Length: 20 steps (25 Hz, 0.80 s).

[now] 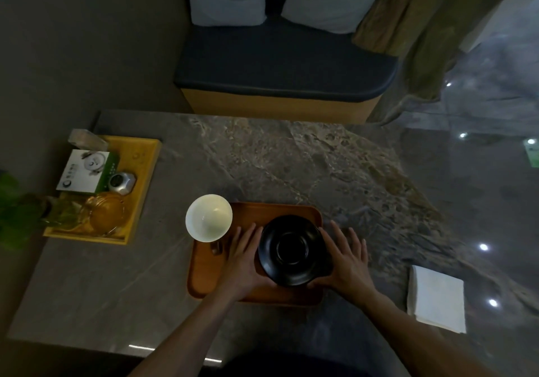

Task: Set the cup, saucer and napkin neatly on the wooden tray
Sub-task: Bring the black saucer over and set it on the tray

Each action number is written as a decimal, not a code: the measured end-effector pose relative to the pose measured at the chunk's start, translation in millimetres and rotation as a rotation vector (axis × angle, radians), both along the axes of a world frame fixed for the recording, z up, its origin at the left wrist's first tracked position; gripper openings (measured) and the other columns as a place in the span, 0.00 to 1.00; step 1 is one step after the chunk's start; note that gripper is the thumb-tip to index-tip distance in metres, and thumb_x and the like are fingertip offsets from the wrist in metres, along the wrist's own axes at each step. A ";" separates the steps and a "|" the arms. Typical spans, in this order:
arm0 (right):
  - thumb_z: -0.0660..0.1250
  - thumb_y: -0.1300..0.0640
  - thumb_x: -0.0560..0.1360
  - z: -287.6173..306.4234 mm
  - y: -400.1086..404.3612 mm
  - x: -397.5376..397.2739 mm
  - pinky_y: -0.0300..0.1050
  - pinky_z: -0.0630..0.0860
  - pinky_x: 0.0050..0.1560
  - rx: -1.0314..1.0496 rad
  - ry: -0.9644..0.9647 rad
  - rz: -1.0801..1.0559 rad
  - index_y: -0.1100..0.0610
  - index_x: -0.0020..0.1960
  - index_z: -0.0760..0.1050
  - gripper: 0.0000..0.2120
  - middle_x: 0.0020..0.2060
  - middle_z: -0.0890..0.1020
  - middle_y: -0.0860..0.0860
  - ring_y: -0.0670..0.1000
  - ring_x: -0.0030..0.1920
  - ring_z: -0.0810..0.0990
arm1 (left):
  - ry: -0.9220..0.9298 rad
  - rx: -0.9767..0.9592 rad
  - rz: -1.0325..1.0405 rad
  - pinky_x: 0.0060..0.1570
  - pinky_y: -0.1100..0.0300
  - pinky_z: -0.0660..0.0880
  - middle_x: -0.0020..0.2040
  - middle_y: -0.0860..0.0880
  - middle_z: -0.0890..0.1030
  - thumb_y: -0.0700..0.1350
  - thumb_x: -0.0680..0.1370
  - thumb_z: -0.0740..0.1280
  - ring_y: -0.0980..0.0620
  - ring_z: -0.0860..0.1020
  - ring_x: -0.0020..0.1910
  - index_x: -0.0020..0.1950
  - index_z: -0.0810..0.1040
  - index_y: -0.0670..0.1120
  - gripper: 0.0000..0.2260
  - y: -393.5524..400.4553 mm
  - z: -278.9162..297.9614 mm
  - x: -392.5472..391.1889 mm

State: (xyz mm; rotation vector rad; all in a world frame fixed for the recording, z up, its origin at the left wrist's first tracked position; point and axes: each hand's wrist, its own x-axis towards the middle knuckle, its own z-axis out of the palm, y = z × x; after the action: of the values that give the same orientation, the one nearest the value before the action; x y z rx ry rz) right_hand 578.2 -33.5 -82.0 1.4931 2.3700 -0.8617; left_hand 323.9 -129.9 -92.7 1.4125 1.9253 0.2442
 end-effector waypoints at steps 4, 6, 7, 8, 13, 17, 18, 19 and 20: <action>0.62 0.20 0.53 -3.1 -1.3 0.3 0.67 0.37 0.72 0.015 -0.004 0.008 0.33 0.72 0.33 0.58 0.77 0.40 0.43 0.59 0.75 0.35 | 0.006 -0.011 -0.009 0.74 0.46 0.47 0.77 0.61 0.40 0.64 0.60 0.77 0.53 0.34 0.76 0.77 0.40 0.61 0.58 -1.2 0.0 -0.8; 0.62 0.20 0.53 -4.6 -2.6 0.3 0.68 0.38 0.72 0.014 -0.003 0.000 0.33 0.73 0.33 0.59 0.77 0.40 0.43 0.60 0.75 0.36 | 0.017 -0.008 -0.008 0.74 0.45 0.46 0.76 0.61 0.39 0.64 0.60 0.77 0.52 0.34 0.76 0.75 0.38 0.62 0.58 -1.9 0.5 -1.5; 0.61 0.19 0.53 -5.6 -3.4 0.5 0.68 0.38 0.71 0.011 -0.002 -0.005 0.34 0.73 0.33 0.59 0.77 0.40 0.43 0.60 0.75 0.36 | 0.025 -0.006 -0.009 0.74 0.46 0.46 0.76 0.61 0.39 0.64 0.60 0.77 0.52 0.33 0.76 0.75 0.38 0.63 0.58 -1.9 0.5 -1.9; 0.59 0.18 0.53 -6.3 -4.2 0.6 0.67 0.38 0.71 0.011 -0.002 -0.005 0.35 0.73 0.33 0.58 0.77 0.40 0.43 0.59 0.75 0.36 | 0.030 -0.005 -0.012 0.74 0.46 0.46 0.76 0.61 0.38 0.63 0.60 0.77 0.52 0.33 0.76 0.74 0.37 0.64 0.58 -1.5 0.3 -2.3; 0.56 0.17 0.55 -8.3 -9.6 0.8 0.66 0.38 0.71 0.026 0.012 -0.023 0.38 0.74 0.32 0.58 0.77 0.39 0.45 0.57 0.75 0.36 | 0.040 -0.003 -0.016 0.74 0.47 0.46 0.77 0.60 0.38 0.63 0.60 0.77 0.52 0.34 0.76 0.73 0.34 0.64 0.59 -2.3 0.7 -1.9; 0.57 0.18 0.58 -7.3 -21.0 3.8 0.65 0.39 0.72 0.051 0.042 -0.076 0.37 0.74 0.35 0.54 0.78 0.48 0.49 0.56 0.76 0.39 | 0.020 0.004 0.019 0.74 0.48 0.45 0.77 0.60 0.39 0.65 0.60 0.76 0.55 0.35 0.76 0.73 0.35 0.65 0.58 -12.2 2.4 4.3; 0.56 0.19 0.59 -7.1 -23.2 4.2 0.67 0.41 0.72 0.065 0.047 -0.084 0.37 0.74 0.36 0.53 0.78 0.51 0.50 0.56 0.77 0.40 | 0.015 0.012 0.046 0.74 0.48 0.45 0.78 0.59 0.41 0.65 0.60 0.76 0.55 0.35 0.76 0.75 0.37 0.63 0.58 -13.9 3.1 7.1; 0.55 0.20 0.59 -6.9 -24.4 4.2 0.68 0.42 0.71 0.076 0.054 -0.092 0.37 0.75 0.37 0.52 0.78 0.53 0.50 0.56 0.77 0.41 | 0.012 0.026 0.079 0.74 0.48 0.46 0.79 0.57 0.44 0.64 0.60 0.76 0.55 0.37 0.76 0.76 0.40 0.61 0.57 -14.6 3.8 9.6; 0.54 0.20 0.60 -6.6 -25.1 3.9 0.69 0.43 0.71 0.083 0.060 -0.096 0.37 0.74 0.37 0.51 0.78 0.54 0.50 0.56 0.77 0.41 | 0.008 0.037 0.105 0.75 0.47 0.48 0.79 0.54 0.48 0.63 0.60 0.77 0.55 0.39 0.76 0.78 0.45 0.58 0.56 -14.4 4.6 11.6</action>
State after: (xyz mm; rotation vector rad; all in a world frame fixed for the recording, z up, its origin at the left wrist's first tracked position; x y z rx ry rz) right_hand 582.2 -58.5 -88.6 1.6475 2.4212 -0.8511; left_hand 335.6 -144.3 -88.1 1.3395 2.0143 0.3260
